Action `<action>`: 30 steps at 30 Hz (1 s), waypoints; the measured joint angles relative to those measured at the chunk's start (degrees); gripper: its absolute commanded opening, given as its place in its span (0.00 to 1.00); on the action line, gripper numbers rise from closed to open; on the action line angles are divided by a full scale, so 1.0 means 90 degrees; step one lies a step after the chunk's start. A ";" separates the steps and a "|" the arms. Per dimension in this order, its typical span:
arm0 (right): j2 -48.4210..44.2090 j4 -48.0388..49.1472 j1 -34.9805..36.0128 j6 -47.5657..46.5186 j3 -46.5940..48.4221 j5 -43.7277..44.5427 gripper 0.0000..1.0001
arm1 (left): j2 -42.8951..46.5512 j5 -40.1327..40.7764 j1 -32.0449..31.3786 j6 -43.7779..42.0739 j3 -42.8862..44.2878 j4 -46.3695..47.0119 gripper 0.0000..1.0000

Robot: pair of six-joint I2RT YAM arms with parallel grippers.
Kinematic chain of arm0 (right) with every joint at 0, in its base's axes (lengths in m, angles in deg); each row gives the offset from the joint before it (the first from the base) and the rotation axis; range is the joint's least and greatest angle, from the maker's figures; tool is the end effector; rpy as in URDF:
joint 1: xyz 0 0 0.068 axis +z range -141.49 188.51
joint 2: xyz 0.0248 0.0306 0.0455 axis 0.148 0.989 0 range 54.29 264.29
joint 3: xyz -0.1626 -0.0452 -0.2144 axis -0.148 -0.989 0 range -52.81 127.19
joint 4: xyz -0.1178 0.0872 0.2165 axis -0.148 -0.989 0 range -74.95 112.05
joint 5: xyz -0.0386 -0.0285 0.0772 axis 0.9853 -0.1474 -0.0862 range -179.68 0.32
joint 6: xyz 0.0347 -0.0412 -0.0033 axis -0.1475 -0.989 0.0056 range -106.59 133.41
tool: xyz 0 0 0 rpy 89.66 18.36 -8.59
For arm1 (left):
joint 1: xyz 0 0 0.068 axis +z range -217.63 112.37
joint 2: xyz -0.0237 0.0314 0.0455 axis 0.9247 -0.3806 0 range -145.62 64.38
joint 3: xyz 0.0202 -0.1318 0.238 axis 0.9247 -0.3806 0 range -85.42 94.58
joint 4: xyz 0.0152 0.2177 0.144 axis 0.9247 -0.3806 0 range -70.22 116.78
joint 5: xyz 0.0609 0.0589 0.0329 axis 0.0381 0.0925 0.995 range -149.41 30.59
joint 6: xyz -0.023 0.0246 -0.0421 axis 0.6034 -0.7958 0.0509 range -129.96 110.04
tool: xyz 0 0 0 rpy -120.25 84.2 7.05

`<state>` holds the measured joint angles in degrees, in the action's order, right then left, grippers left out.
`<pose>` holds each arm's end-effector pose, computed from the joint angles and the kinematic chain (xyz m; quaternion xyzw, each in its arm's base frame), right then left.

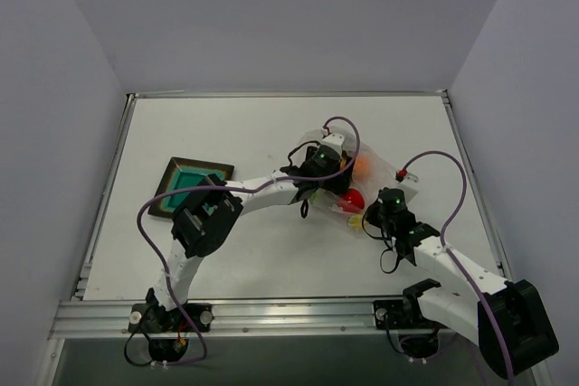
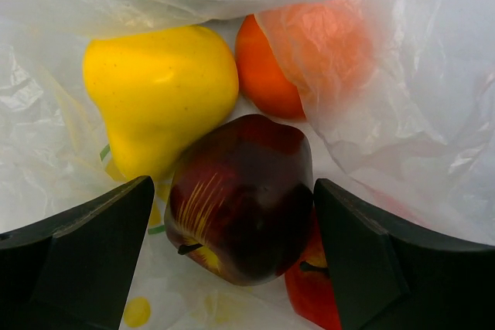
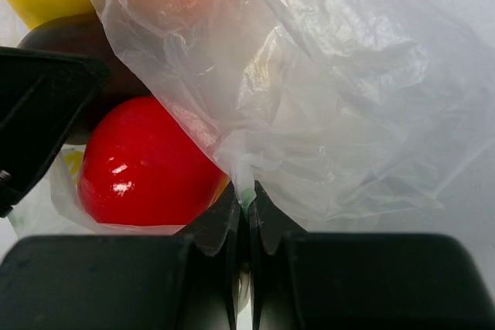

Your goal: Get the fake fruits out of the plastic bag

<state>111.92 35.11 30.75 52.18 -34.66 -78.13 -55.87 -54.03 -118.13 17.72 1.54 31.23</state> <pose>0.1909 0.0704 0.1786 0.1740 0.8292 0.1924 0.4950 0.3120 -0.3734 0.2045 0.1467 0.8477 -0.2890 0.4199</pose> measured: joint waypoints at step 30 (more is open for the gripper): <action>-0.0017 0.0000 0.0041 -0.0002 0.0000 0.0005 0.00 | 0.1957 -0.1246 0.0049 0.0160 -0.0556 0.0274 0.30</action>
<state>111.77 35.11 31.12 52.15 -34.66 -78.08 -38.25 -65.24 -117.69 19.16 -3.47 33.70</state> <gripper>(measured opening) 0.005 0.719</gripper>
